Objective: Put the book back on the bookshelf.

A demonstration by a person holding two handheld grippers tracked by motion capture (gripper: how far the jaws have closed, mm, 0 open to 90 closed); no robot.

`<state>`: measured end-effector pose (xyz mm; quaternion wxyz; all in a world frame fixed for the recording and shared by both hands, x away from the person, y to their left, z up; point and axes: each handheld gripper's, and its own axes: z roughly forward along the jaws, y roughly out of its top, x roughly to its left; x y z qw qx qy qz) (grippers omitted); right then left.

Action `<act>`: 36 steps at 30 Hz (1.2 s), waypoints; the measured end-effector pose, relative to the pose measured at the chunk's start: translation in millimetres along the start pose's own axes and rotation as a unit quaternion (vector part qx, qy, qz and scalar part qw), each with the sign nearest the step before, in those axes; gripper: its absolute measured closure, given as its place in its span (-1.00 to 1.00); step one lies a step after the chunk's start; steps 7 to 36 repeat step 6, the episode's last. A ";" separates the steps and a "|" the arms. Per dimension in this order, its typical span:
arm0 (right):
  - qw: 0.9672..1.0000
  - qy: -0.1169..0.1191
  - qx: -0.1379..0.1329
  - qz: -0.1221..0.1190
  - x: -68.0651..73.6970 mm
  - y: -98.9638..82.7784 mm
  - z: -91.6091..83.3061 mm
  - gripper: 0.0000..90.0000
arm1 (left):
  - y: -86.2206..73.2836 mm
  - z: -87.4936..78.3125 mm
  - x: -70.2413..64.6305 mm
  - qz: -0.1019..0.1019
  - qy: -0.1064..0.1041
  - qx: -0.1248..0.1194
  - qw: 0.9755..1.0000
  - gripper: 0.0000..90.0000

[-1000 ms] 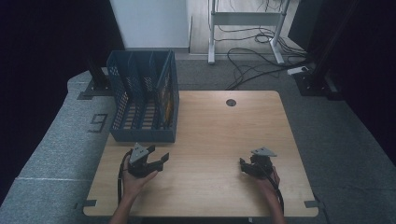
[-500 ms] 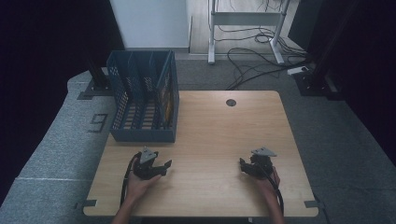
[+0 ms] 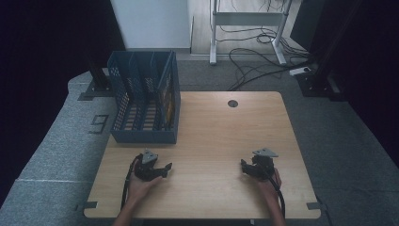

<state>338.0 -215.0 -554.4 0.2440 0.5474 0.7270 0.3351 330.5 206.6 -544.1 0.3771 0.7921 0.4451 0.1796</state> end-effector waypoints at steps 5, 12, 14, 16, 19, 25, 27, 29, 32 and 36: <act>1.000 0.000 0.001 0.000 0.1 0.3 0.4 -0.46 | 1.0 2.1 0.5 -0.004 -0.001 0.012 1.000 -0.46; 1.000 0.000 0.001 0.000 0.1 0.4 0.6 -0.46 | 1.2 2.8 0.5 -0.004 0.000 0.016 1.000 -0.47; 1.000 0.000 0.001 0.000 0.1 0.4 0.6 -0.46 | 1.2 2.8 0.5 -0.004 0.000 0.016 1.000 -0.47; 1.000 0.000 0.001 0.000 0.1 0.4 0.6 -0.46 | 1.2 2.8 0.5 -0.004 0.000 0.016 1.000 -0.47; 1.000 0.000 0.001 0.000 0.1 0.4 0.6 -0.46 | 1.2 2.8 0.5 -0.004 0.000 0.016 1.000 -0.47; 1.000 0.000 0.001 0.000 0.1 0.4 0.6 -0.46 | 1.2 2.8 0.5 -0.004 0.000 0.016 1.000 -0.47; 1.000 0.000 0.001 0.000 0.1 0.4 0.6 -0.46 | 1.2 2.8 0.5 -0.004 0.000 0.016 1.000 -0.47; 1.000 0.000 0.001 0.000 0.1 0.4 0.6 -0.46 | 1.2 2.8 0.5 -0.004 0.000 0.016 1.000 -0.47; 1.000 0.000 0.001 0.000 0.1 0.4 0.6 -0.46 | 1.2 2.8 0.5 -0.004 0.000 0.016 1.000 -0.47; 1.000 0.000 0.001 0.000 0.1 0.4 0.6 -0.46 | 1.2 2.8 0.5 -0.004 0.000 0.016 1.000 -0.47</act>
